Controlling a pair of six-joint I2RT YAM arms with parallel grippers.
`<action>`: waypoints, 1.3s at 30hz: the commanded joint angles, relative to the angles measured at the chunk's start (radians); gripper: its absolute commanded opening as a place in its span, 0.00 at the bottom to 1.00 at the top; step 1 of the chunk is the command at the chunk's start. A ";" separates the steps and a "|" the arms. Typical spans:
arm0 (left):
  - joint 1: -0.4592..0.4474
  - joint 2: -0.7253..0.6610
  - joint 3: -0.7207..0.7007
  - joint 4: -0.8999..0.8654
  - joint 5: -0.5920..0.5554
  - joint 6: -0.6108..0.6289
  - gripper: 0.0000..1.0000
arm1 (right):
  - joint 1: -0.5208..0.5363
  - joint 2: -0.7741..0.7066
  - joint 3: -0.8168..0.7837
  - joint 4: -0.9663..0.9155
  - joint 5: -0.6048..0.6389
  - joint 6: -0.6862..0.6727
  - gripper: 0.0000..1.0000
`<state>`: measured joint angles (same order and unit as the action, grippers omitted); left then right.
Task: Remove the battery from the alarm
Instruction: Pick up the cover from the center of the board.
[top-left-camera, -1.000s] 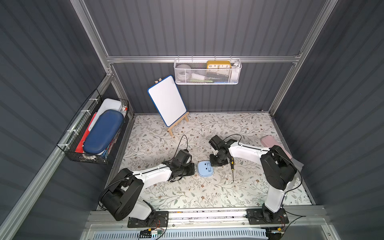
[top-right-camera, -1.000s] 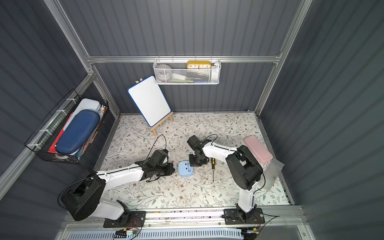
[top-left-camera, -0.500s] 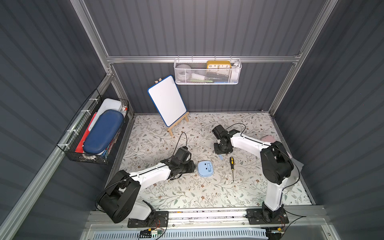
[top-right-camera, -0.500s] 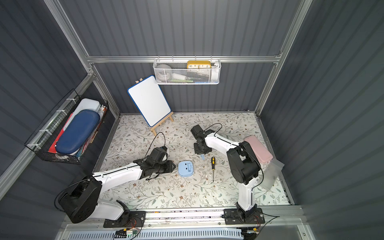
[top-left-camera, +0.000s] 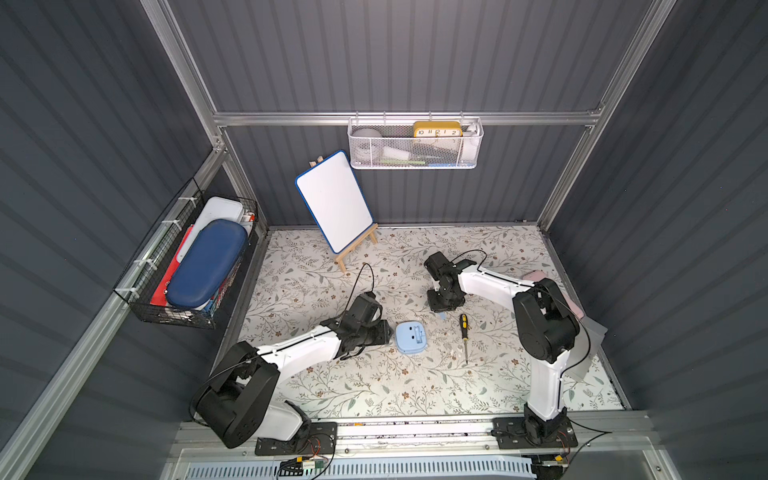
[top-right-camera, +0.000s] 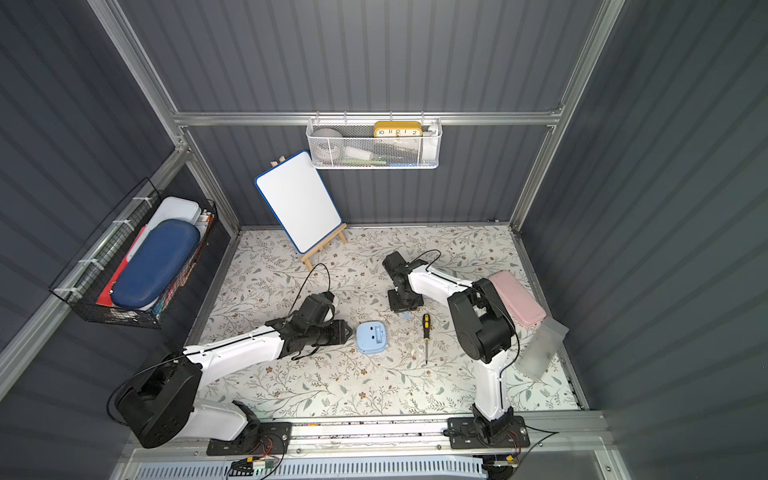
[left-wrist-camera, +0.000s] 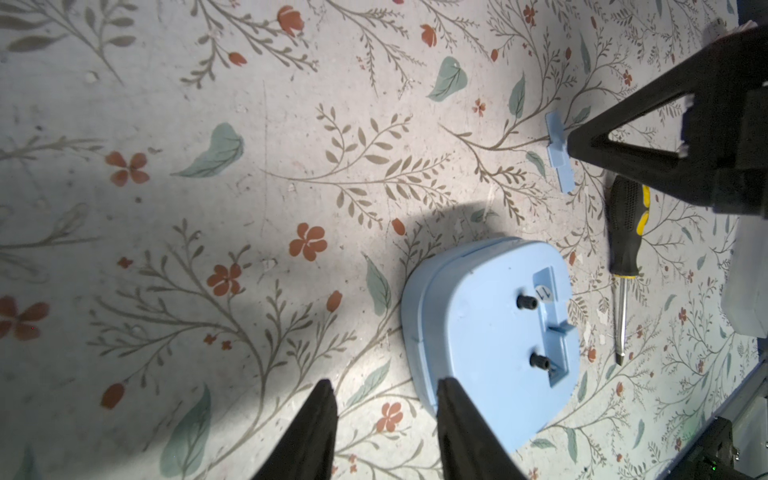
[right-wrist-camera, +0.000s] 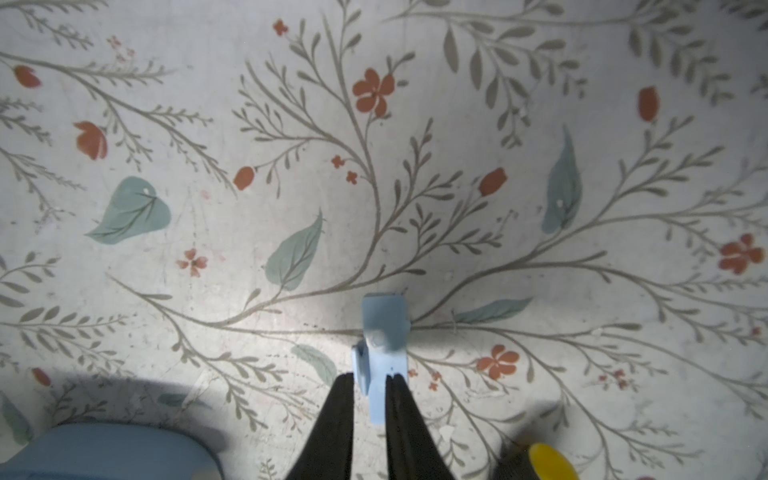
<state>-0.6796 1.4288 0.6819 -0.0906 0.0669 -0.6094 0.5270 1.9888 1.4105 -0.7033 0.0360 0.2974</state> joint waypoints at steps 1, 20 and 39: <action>0.008 -0.014 0.002 0.009 0.011 0.026 0.45 | 0.000 0.030 0.018 -0.009 -0.020 -0.006 0.22; 0.012 -0.039 0.009 -0.001 0.011 0.037 0.45 | 0.001 0.004 0.004 -0.016 -0.025 -0.010 0.03; 0.087 -0.138 0.098 0.088 0.202 0.138 0.53 | 0.038 -0.504 -0.291 0.344 -0.817 0.262 0.05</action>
<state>-0.5938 1.3220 0.7887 -0.0151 0.2584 -0.4740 0.5758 1.4769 1.1675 -0.4904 -0.5320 0.4419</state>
